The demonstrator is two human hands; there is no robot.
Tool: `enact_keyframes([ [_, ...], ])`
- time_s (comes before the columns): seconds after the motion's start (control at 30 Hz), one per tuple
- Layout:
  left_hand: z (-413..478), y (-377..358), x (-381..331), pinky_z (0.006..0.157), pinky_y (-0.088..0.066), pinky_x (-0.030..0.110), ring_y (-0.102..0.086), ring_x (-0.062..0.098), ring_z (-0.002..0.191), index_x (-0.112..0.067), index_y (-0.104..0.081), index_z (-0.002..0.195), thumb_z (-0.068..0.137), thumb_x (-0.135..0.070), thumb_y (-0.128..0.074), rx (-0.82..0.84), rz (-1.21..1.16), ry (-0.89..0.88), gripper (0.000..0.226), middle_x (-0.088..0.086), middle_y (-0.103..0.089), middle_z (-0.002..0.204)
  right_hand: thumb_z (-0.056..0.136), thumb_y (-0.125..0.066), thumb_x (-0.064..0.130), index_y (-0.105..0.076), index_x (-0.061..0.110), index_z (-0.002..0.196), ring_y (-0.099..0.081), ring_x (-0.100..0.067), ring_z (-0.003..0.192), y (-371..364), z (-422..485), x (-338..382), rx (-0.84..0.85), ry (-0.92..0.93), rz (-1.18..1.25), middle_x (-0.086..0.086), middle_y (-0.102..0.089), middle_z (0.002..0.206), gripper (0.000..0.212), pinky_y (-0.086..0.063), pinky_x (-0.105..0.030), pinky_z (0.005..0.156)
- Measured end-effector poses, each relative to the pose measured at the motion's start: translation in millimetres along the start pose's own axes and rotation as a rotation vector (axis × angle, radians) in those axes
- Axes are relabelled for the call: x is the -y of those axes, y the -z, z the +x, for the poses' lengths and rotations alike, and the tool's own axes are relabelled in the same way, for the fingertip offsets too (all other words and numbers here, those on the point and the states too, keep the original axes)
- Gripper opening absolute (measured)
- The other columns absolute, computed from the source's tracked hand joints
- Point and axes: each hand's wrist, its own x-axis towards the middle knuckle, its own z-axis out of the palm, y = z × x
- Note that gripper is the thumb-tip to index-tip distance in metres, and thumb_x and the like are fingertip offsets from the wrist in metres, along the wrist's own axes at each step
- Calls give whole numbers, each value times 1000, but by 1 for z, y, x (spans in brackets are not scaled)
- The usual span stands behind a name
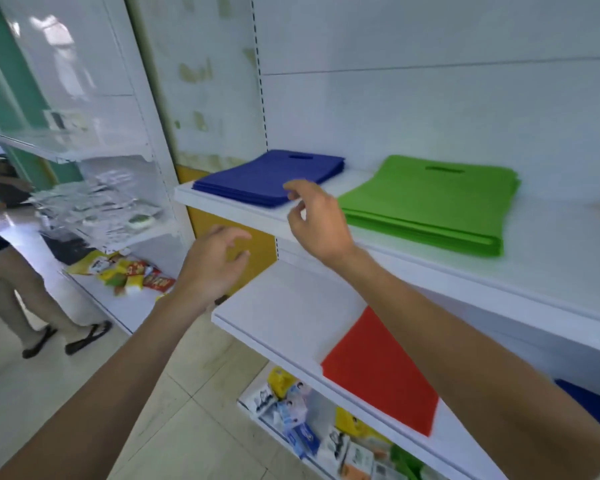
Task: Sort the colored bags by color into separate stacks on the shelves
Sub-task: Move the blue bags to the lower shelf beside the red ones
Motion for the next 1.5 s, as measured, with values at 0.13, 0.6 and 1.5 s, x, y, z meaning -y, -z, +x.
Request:
enact_keyframes([
  [0.13,44,2,24,88,-46,35,-54,17,101,-15,-61,111,87,-14,-58,-29,-5,-8,24,2,-50,108,85,-46,0,-50,7,128,-57,-24,99,-23,61,-7,38,-32,-51,-10,-56,119,44,-48,-36,84],
  [0.6,196,5,124,77,-37,18,-49,6,94,-15,-62,111,89,-13,-57,-30,-66,-32,23,-2,-53,111,89,-45,4,-50,10,128,-55,-23,101,-104,198,-53,98,-126,-159,-9,-54,121,40,-52,-40,80],
  [1.5,361,-71,205,85,-41,25,-59,24,102,-2,-60,116,85,-18,-66,228,-315,-57,36,12,-64,113,90,-58,19,-53,1,106,-54,-29,91,-125,190,-119,-394,-747,-701,-14,-58,102,24,-38,-31,70],
])
